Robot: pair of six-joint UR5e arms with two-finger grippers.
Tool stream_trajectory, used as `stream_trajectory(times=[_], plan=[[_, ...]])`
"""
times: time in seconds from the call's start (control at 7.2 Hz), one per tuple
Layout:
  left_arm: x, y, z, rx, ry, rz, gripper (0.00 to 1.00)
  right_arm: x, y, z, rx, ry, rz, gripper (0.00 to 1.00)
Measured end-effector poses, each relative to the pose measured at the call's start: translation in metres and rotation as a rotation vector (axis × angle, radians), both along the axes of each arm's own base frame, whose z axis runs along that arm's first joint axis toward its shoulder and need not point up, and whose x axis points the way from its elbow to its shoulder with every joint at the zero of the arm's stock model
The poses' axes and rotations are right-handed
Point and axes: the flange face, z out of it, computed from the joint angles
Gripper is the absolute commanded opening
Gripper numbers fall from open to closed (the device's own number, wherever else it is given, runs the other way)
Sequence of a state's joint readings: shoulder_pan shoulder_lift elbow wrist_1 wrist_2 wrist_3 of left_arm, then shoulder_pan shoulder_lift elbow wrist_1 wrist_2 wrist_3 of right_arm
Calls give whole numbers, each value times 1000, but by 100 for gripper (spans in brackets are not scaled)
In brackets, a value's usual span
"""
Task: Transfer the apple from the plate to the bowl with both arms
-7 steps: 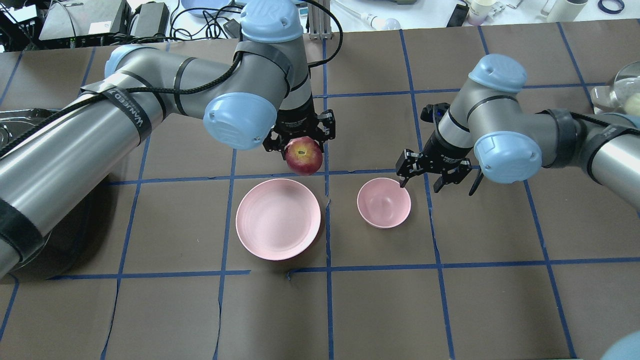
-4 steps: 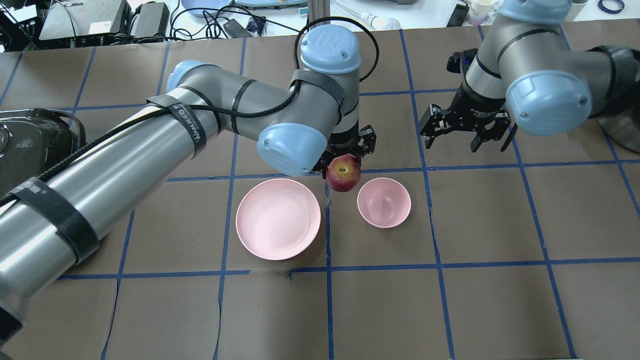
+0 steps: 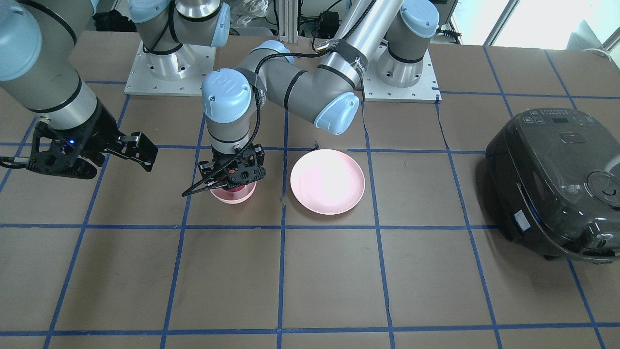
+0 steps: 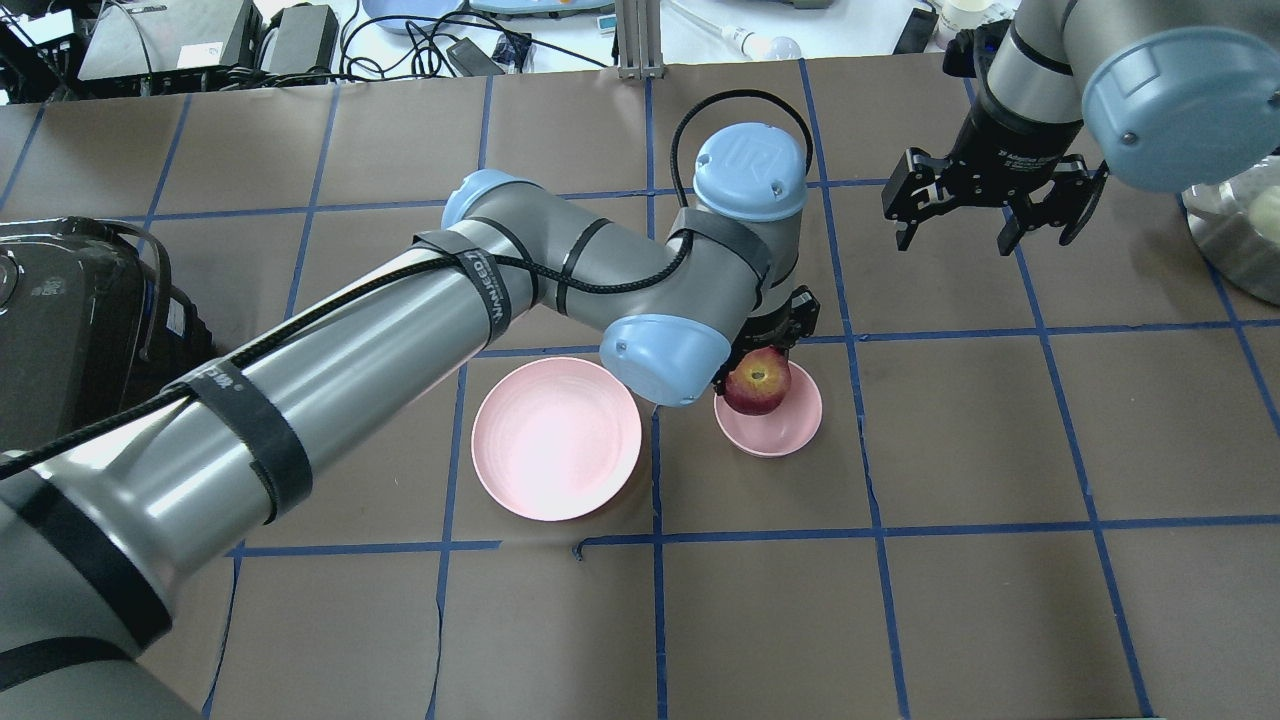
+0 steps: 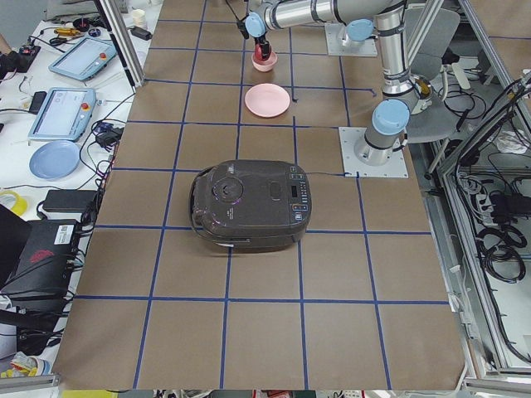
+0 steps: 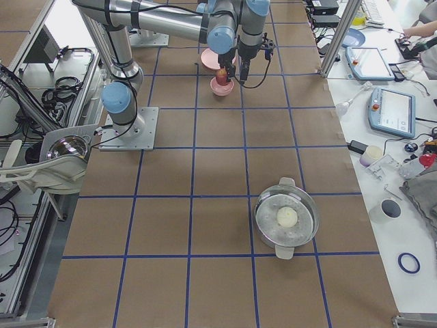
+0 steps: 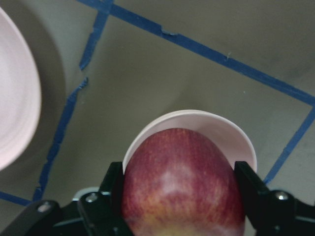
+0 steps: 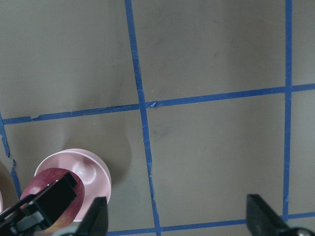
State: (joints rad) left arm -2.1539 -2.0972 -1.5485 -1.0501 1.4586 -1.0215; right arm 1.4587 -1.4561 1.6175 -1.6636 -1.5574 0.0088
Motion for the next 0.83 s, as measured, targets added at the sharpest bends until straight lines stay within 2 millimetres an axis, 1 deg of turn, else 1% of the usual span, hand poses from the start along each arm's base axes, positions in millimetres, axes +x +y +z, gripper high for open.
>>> stream_trajectory(times=[0.14,0.42,0.56,0.69,0.83], plan=[[-3,1,-5,3,2,-3,100,-4,0,3,0,13,-6,100],[-2,3,-9,7,-3,-13,100,-4,8,19,-22,27,-7,100],[-1,4,-5,1,-4,-25,100,-2,16,28,-37,29,-5,100],[2,3,8,-12,1,-50,100,-1,21,36,-51,29,-5,100],[8,2,30,-30,10,-86,100,1,25,43,-64,27,-3,100]])
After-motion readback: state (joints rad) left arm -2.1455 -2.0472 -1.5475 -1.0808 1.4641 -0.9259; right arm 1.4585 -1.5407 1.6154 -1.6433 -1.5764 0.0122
